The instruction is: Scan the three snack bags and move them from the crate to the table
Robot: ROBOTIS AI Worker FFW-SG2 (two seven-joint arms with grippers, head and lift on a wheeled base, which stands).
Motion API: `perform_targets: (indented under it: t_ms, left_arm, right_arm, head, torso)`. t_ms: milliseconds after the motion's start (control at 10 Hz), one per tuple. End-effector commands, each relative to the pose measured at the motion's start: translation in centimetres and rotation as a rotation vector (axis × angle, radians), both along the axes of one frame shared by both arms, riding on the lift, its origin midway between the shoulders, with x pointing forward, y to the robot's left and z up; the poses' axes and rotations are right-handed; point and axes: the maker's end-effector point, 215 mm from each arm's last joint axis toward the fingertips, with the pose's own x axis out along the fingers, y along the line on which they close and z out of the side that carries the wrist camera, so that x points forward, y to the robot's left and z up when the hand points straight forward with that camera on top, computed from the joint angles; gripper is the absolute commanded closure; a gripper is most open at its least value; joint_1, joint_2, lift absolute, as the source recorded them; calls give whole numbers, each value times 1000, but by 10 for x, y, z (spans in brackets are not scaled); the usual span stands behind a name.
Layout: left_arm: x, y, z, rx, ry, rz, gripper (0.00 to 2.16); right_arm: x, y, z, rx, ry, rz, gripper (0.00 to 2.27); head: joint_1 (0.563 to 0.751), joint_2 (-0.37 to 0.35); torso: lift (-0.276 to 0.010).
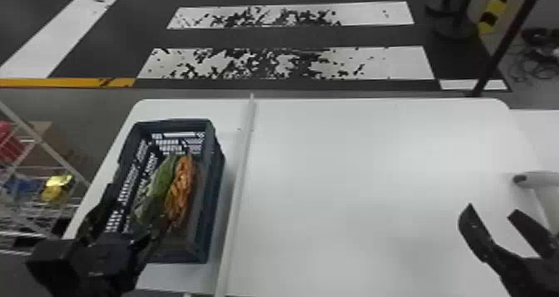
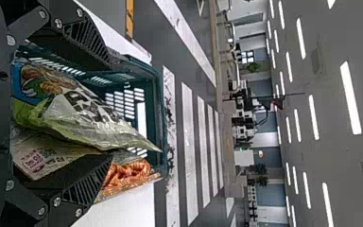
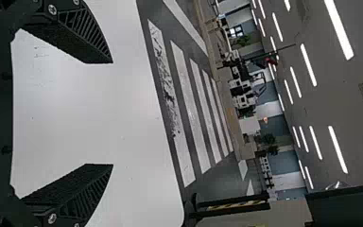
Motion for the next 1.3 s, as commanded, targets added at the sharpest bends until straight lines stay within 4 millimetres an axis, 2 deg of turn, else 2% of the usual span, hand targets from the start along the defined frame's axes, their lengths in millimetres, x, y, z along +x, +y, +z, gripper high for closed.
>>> perform_targets:
  t_ms: [0, 100, 300, 400, 700, 900, 1000, 1200]
  left_arm:
    - [0, 1, -7, -6, 12, 0, 417]
    - [0, 1, -9, -12, 19, 1, 620]
    - [1, 3, -6, -31, 11, 13, 1602]
    - [1, 3, 0, -35, 2, 18, 1828]
    - [3, -5, 30, -34, -45, 2, 1868]
    - [8, -9, 60, -25, -94, -13, 1868]
    - [10, -14, 77, -21, -122, -24, 1868]
    - [14, -37, 125, -76, -206, -89, 1868]
  right_arm:
    - [-1, -1, 1, 1, -4, -2, 110]
    - [-1, -1, 2, 1, -6, -1, 110]
    - [0, -1, 4, 2, -10, -1, 110]
    - [-1, -1, 4, 3, -9, -2, 110]
    - [-3, -6, 10, 11, -29, -8, 110]
    - [-2, -9, 15, 10, -43, -13, 110]
    - [-2, -13, 17, 11, -46, -20, 110]
    - [0, -17, 21, 6, -52, -26, 110]
  head:
    - [695, 109]
    - [695, 109]
    - [695, 109]
    - [695, 109]
    - [695, 103]
    - [695, 94]
    - [695, 86]
    - [695, 58]
  torso:
    - [-62]
    - [-62]
    - [-62]
    - [-62]
    - [-62]
    - [-62]
    - [-62]
    - [-62]
